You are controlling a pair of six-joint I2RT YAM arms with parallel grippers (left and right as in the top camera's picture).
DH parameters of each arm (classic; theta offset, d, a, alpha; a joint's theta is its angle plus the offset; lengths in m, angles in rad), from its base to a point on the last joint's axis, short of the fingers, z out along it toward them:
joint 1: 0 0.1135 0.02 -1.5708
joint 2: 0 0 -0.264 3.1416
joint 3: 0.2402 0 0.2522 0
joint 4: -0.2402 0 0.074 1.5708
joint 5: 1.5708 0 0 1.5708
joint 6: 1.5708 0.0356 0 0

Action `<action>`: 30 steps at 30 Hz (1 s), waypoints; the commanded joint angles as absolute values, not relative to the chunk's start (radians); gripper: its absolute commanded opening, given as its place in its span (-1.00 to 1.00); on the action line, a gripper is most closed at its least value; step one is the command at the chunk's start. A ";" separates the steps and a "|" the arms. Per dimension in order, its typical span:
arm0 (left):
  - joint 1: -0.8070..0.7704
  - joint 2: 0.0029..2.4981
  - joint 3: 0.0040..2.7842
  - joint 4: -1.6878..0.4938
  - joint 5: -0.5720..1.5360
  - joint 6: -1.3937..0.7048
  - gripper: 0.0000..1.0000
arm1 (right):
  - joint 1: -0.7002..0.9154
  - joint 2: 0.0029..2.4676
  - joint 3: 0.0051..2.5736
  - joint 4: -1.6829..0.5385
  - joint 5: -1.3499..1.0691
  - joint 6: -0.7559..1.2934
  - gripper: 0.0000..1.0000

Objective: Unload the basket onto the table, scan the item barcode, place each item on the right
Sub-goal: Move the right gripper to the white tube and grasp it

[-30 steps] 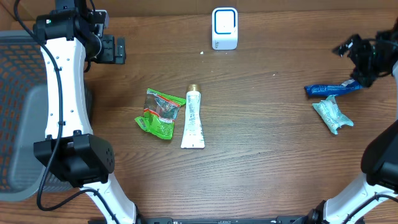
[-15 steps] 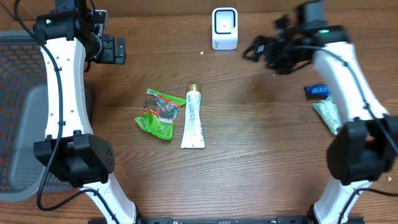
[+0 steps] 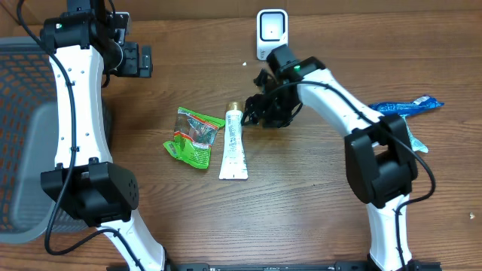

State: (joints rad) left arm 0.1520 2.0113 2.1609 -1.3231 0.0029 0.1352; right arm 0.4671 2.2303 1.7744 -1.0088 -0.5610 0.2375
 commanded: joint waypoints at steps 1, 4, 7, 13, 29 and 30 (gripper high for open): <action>0.151 1.977 2.178 -1.324 -0.001 0.157 0.99 | 0.492 2.266 1.772 -0.997 -0.563 0.239 0.30; 0.151 1.977 2.178 -1.324 -0.001 0.157 0.99 | 0.512 2.281 1.772 -0.989 -0.562 0.260 0.22; 0.151 1.977 2.178 -1.324 -0.001 0.157 0.99 | 0.528 2.294 1.766 -0.963 -0.563 0.297 0.11; 0.151 1.977 2.178 -1.324 -0.001 0.157 1.00 | 0.539 2.300 1.710 -0.864 -0.560 0.403 -0.18; 0.151 1.977 2.178 -1.324 -0.001 0.157 1.00 | 0.498 2.259 1.703 -0.903 -0.602 0.347 -0.92; 0.151 1.977 2.178 -1.324 -0.001 0.157 1.00 | 0.486 2.243 1.708 -0.912 -0.613 0.318 -0.92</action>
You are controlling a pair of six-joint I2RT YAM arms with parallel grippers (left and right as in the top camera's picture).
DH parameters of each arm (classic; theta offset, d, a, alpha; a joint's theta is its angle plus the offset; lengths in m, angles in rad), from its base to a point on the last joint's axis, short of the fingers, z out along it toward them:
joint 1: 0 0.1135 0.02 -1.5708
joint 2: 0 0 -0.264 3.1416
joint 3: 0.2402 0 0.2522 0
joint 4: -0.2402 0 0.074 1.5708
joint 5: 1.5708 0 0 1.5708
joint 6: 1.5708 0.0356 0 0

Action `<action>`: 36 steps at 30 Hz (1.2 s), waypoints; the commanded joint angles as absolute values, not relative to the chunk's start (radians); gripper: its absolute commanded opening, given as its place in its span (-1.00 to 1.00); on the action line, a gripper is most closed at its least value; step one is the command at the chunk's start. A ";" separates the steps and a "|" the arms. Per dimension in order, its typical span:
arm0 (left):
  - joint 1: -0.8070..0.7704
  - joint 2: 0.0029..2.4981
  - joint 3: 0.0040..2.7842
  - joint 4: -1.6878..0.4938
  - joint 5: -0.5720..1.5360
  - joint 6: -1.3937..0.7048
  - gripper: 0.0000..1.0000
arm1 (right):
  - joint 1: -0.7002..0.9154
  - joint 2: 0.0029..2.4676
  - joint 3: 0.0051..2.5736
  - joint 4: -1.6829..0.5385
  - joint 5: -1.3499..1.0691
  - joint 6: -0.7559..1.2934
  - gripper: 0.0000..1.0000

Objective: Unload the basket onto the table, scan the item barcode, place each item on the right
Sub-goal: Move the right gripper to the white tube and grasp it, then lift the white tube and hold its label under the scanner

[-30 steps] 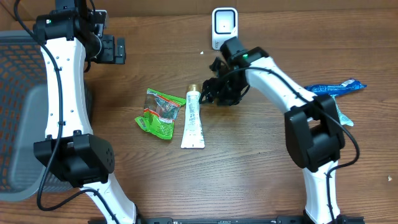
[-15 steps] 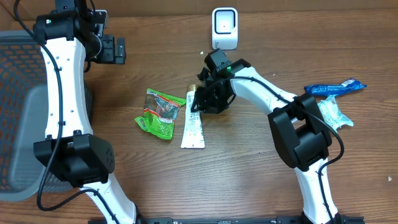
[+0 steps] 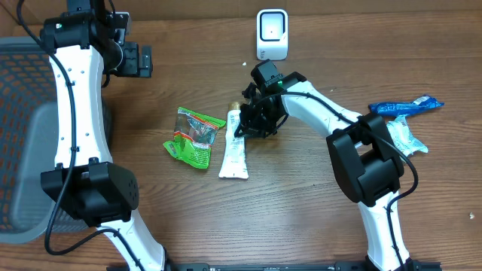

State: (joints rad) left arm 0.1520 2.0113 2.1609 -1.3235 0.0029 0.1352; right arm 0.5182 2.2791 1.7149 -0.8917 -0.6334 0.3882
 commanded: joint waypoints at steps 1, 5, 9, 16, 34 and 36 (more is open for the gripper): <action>0.151 1.977 2.178 -1.324 -0.001 0.157 1.00 | 0.470 2.219 1.716 -0.923 -0.624 0.283 -0.92; 0.151 1.977 2.178 -1.324 -0.001 0.157 0.99 | 0.405 2.112 1.752 -0.959 -0.637 0.207 -0.92; 0.151 1.977 2.178 -1.324 -0.001 0.157 1.00 | 0.329 1.988 1.769 -0.962 -0.689 0.204 -0.92; 0.151 1.977 2.178 -1.324 -0.001 0.157 1.00 | 0.191 1.821 1.769 -0.933 -0.829 0.203 -0.93; 0.151 1.977 2.178 -1.324 -0.001 0.157 1.00 | 0.231 1.790 1.766 -0.935 -0.589 0.148 -0.92; 0.151 1.977 2.178 -1.324 -0.001 0.157 1.00 | 0.268 1.792 1.766 -0.907 -0.397 0.149 -0.92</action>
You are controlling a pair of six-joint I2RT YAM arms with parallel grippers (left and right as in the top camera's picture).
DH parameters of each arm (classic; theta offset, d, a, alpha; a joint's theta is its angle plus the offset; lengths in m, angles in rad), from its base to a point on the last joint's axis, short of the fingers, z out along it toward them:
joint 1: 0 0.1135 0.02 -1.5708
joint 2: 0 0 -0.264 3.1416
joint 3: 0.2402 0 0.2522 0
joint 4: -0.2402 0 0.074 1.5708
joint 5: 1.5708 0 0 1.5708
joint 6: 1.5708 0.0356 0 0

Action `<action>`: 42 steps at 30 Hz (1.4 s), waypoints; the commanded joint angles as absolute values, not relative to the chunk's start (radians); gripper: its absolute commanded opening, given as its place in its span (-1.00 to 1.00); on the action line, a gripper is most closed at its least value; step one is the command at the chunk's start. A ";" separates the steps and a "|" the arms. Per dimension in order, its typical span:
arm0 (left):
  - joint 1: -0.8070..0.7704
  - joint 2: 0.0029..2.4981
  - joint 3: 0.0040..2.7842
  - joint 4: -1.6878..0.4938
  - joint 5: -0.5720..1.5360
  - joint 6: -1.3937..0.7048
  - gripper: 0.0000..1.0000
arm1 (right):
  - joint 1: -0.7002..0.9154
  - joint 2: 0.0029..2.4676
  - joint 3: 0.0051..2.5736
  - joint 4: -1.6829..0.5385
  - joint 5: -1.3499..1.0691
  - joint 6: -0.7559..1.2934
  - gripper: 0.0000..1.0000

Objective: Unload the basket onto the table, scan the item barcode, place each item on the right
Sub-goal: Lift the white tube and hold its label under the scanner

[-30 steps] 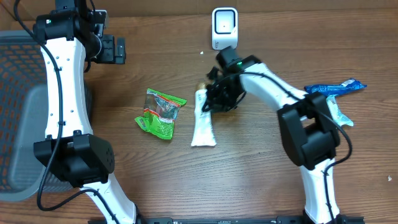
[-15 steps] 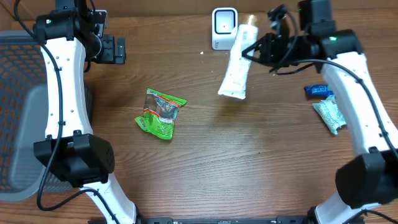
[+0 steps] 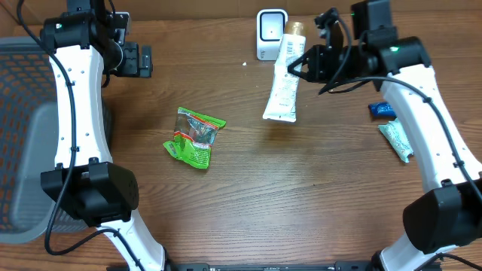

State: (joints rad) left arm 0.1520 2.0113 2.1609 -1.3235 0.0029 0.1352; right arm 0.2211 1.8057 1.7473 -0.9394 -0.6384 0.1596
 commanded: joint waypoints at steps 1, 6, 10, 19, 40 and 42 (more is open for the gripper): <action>0.151 1.977 2.178 -1.324 -0.001 0.157 1.00 | 0.288 1.792 1.766 -0.888 -0.306 0.148 -0.92; 0.151 1.977 2.178 -1.324 -0.001 0.157 0.99 | 0.381 1.794 1.767 -0.757 0.187 0.135 -0.92; 0.151 1.977 2.178 -1.324 -0.001 0.157 1.00 | 0.405 1.794 1.795 -0.655 0.261 -0.014 -0.93; 0.151 1.977 2.178 -1.324 -0.001 0.157 1.00 | 0.403 1.806 2.030 -0.595 0.297 -0.141 -0.93; 0.151 1.977 2.178 -1.324 -0.001 0.157 1.00 | 0.404 2.262 2.139 -0.271 0.505 -0.743 -0.92; 0.151 1.977 2.178 -1.324 -0.001 0.157 0.99 | 0.404 2.292 2.139 -0.253 0.516 -0.803 -0.92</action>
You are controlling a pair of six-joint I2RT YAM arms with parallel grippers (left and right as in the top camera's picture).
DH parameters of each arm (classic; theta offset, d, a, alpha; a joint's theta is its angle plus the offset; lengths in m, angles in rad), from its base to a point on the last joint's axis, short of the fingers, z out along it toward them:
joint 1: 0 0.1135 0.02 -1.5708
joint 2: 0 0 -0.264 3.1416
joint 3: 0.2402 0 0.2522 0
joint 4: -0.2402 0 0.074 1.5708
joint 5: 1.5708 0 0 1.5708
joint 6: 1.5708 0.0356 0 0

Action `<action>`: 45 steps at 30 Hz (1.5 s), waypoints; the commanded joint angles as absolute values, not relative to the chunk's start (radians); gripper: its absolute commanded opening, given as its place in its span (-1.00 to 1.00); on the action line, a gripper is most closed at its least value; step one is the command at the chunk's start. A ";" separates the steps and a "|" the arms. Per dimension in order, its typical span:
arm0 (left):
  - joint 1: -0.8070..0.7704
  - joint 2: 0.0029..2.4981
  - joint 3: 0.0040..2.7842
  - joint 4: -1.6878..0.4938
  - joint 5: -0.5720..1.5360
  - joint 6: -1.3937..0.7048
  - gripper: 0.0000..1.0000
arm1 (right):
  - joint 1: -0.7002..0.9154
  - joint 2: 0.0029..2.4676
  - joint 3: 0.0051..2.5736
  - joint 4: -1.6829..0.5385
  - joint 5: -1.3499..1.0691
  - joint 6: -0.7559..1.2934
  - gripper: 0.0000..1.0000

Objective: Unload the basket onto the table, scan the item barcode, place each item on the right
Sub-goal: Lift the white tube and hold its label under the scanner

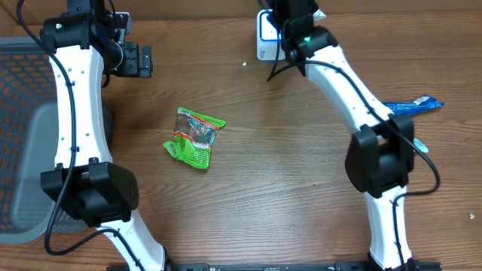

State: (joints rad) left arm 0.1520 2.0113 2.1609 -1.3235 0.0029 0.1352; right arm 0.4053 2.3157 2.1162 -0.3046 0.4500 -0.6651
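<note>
The white barcode scanner (263,34) stands at the table's far edge, its right side glowing blue and partly covered by my right arm. My right gripper (295,15) is over the scanner at the top edge of the overhead view, its fingers mostly hidden under the wrist. A white corner of the tube (318,13) sticks out to its right, so the gripper appears shut on the tube. My left gripper (140,60) hangs open at the far left, holding nothing.
A green snack packet (194,137) lies left of the table's middle. A blue packet (413,105) lies at the right edge, beside the right arm's base. A grey mesh basket (19,135) stands off the left side.
My right gripper has moved left with the tube, from right of the scanner to directly over it. The tube, then in plain view, is now almost wholly hidden. The left arm has not moved.
The white tube lay beside the green packet with my right gripper next to its cap end. Then the gripper was down on the tube. Later it held the tube in the air right of the scanner, and now holds it over the scanner.
</note>
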 commanded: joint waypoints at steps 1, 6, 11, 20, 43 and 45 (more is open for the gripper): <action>0.151 1.977 2.178 -1.324 -0.001 0.157 1.00 | 0.405 2.308 2.138 -0.242 0.532 -0.836 -0.92; 0.151 1.977 2.178 -1.324 -0.001 0.157 0.99 | 0.408 2.370 2.131 -0.180 0.615 -0.872 -0.92; 0.151 1.977 2.178 -1.324 -0.001 0.157 1.00 | 0.408 2.417 2.127 -0.124 0.620 -0.872 -0.92; 0.151 1.977 2.178 -1.324 -0.001 0.157 1.00 | 0.414 2.472 2.126 -0.105 0.627 -0.872 -0.92; 0.151 1.977 2.178 -1.324 -0.001 0.157 0.99 | 0.409 2.486 2.126 -0.204 0.496 -1.138 -0.92; 0.151 1.977 2.178 -1.324 -0.001 0.157 1.00 | 0.408 2.486 2.125 -0.204 0.496 -1.138 -0.92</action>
